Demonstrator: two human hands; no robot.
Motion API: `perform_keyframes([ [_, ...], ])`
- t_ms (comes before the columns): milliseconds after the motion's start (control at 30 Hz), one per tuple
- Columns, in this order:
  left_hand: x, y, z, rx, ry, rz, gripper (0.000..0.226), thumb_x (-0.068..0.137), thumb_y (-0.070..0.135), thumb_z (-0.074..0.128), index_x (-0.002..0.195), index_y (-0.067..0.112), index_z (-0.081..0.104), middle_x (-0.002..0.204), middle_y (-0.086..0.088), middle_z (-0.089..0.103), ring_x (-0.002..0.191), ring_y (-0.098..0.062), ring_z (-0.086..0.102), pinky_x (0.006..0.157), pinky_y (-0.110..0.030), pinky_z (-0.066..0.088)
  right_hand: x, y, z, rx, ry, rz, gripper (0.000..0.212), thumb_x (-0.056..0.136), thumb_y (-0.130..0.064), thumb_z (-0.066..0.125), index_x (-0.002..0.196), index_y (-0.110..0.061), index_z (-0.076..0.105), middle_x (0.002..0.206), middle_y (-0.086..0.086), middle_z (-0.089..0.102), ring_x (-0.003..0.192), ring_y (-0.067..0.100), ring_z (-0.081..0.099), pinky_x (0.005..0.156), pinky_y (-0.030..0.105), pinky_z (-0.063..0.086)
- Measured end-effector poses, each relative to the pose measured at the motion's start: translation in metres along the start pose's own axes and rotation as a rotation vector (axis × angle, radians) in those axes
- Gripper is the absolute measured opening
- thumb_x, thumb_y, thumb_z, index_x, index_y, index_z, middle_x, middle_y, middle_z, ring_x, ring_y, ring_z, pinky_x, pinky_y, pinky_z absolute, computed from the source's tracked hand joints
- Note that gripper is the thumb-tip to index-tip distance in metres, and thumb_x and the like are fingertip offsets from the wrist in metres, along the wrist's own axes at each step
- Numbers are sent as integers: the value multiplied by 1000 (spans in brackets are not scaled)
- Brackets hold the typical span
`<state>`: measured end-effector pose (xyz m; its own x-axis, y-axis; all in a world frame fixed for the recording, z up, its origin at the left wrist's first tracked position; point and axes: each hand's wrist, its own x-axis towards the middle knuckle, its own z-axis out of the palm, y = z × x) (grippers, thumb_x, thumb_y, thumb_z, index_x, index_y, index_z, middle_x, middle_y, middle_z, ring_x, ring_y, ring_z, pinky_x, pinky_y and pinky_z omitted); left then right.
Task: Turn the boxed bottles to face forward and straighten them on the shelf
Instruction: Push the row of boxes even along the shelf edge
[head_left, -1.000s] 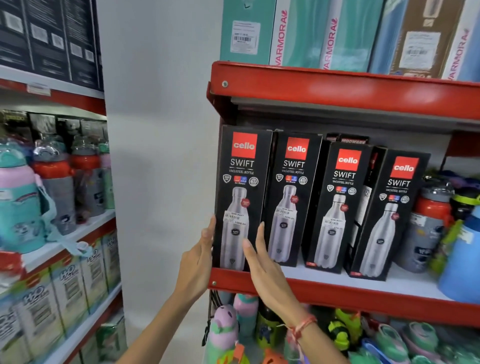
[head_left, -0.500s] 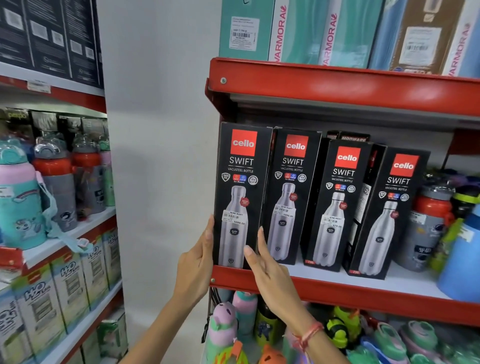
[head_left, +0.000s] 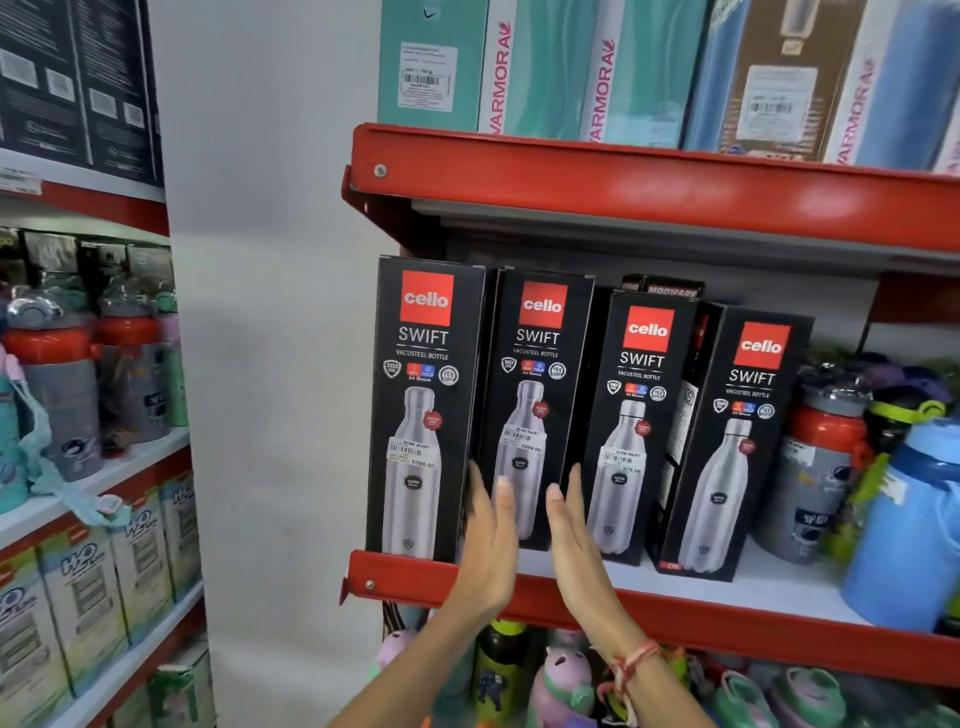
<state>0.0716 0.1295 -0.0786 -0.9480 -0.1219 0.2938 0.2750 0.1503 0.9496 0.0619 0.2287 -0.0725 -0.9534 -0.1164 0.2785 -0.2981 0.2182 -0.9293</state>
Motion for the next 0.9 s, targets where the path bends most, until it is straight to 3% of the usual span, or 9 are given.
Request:
perform_keyframes([
  [133,1,6,-2,54,53,-7,78,87,67,13,153,27,1,163,6,6,146,-4,5,121,-31,6,-2,-2,0,-8,-50,-5,62,89,-67,19,144,-52,-6,153,-28,0,142,0,5,115,32,7],
  [333,-34,3,-4,194,106,54,81,81,74,10,152,36,9,157,2,27,146,-16,24,115,-31,18,-30,1,5,-259,36,7,71,78,-79,11,140,-55,-14,160,-7,11,146,17,11,118,50,8],
  [433,-46,1,-8,218,131,75,78,81,72,10,151,38,9,147,1,40,136,-17,39,107,-29,28,-46,0,8,-305,42,-26,67,77,-80,8,135,-59,-17,158,-6,16,145,15,13,118,48,4],
  [567,-50,-1,-14,227,145,100,75,83,71,9,151,38,10,143,0,44,132,-14,41,100,-25,25,-59,-1,10,-318,37,-4,59,76,-83,9,125,-68,-21,158,-5,14,145,17,11,117,50,10],
  [700,-52,-4,-15,233,136,116,76,82,75,9,150,40,9,151,-1,38,134,-9,35,102,-25,22,-62,0,6,-343,24,-6,64,81,-79,10,135,-61,-20,158,-11,11,145,11,6,118,52,4],
  [800,-53,-3,-16,256,132,115,69,88,68,13,151,39,10,153,-1,36,140,-15,33,106,-25,22,-63,-2,1,-341,-7,-19,63,85,-74,13,140,-57,-14,143,-25,17,132,-6,5,118,49,-1],
  [900,-59,2,-15,444,238,228,67,91,66,15,150,34,21,139,1,41,128,-13,41,102,-23,31,-64,-3,-10,-301,50,-64,63,87,-72,19,145,-52,6,140,-28,22,130,-9,11,116,36,7],
])
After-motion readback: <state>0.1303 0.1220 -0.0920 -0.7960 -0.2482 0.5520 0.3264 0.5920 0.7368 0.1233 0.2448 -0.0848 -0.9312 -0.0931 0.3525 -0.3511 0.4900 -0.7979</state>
